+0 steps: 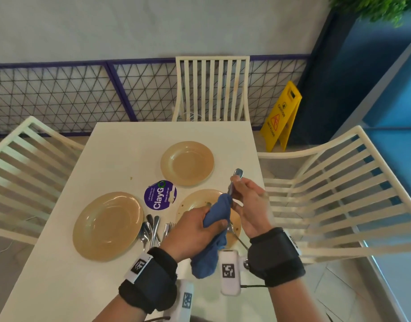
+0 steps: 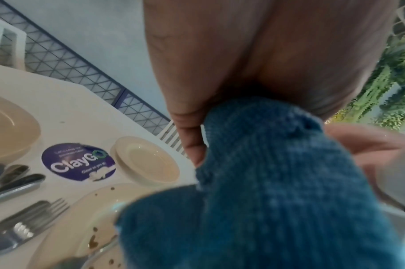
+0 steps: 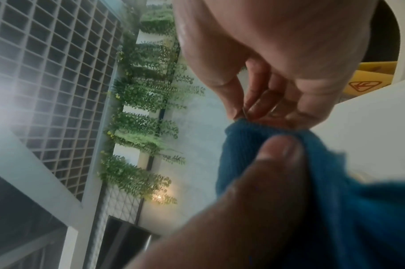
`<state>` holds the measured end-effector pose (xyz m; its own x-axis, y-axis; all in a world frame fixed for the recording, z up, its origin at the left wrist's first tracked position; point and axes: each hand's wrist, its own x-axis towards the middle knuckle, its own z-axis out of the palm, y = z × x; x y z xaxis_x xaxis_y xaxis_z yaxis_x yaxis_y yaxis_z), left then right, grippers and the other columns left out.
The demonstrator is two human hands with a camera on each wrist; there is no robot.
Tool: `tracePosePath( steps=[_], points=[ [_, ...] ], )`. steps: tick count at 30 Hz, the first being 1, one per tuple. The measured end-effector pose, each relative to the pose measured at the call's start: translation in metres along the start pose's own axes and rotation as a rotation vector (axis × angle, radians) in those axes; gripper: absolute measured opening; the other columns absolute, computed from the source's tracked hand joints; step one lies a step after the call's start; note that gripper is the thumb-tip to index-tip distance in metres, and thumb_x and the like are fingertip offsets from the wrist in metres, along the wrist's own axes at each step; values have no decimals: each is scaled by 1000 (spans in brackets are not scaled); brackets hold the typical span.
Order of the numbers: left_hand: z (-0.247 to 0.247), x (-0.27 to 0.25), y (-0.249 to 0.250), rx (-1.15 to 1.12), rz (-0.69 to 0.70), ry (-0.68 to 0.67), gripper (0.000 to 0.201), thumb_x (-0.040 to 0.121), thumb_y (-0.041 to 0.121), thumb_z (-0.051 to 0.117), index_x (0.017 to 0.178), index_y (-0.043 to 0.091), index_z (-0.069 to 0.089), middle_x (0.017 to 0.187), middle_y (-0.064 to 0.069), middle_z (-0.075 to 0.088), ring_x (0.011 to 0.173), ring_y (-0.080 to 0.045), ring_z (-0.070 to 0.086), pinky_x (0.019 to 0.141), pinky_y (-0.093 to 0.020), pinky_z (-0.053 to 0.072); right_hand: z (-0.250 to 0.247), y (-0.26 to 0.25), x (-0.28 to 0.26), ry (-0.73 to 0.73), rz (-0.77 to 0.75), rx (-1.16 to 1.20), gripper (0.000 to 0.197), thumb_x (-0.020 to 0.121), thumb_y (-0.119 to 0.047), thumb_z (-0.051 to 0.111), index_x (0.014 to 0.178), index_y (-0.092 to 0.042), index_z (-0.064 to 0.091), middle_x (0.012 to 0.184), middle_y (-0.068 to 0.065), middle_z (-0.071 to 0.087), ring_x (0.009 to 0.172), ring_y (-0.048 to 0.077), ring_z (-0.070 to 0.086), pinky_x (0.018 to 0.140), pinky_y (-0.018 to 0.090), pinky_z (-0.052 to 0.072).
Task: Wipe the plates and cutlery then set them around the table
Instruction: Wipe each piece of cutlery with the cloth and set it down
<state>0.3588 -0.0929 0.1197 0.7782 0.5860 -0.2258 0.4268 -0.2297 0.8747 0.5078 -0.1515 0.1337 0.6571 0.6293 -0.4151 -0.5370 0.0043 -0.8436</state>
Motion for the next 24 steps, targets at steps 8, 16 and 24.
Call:
tracePosePath(
  steps=[8,16,24],
  points=[
    [5,-9,-3,53,-2,-44,19,95,35,65,83,21,63,77,-1,70,65,-3,58,63,-19,45,-16,-12,17,78,-53,3,15,97,-17,62,83,-13,67,74,3,60,70,14,58,65,29,51],
    [1,-8,-4,30,-12,-73,17,94,32,67,80,24,61,68,12,62,62,1,56,62,-16,44,-20,-16,28,109,-63,1,13,97,-14,60,86,-11,66,75,4,61,71,15,58,67,30,53],
    [-13,-2,-3,72,-42,-36,19,95,34,66,85,18,65,78,-3,69,72,-19,64,71,-35,50,-11,14,22,44,19,-26,17,96,-15,64,80,-12,66,72,4,62,69,17,60,65,31,54]
  ],
)
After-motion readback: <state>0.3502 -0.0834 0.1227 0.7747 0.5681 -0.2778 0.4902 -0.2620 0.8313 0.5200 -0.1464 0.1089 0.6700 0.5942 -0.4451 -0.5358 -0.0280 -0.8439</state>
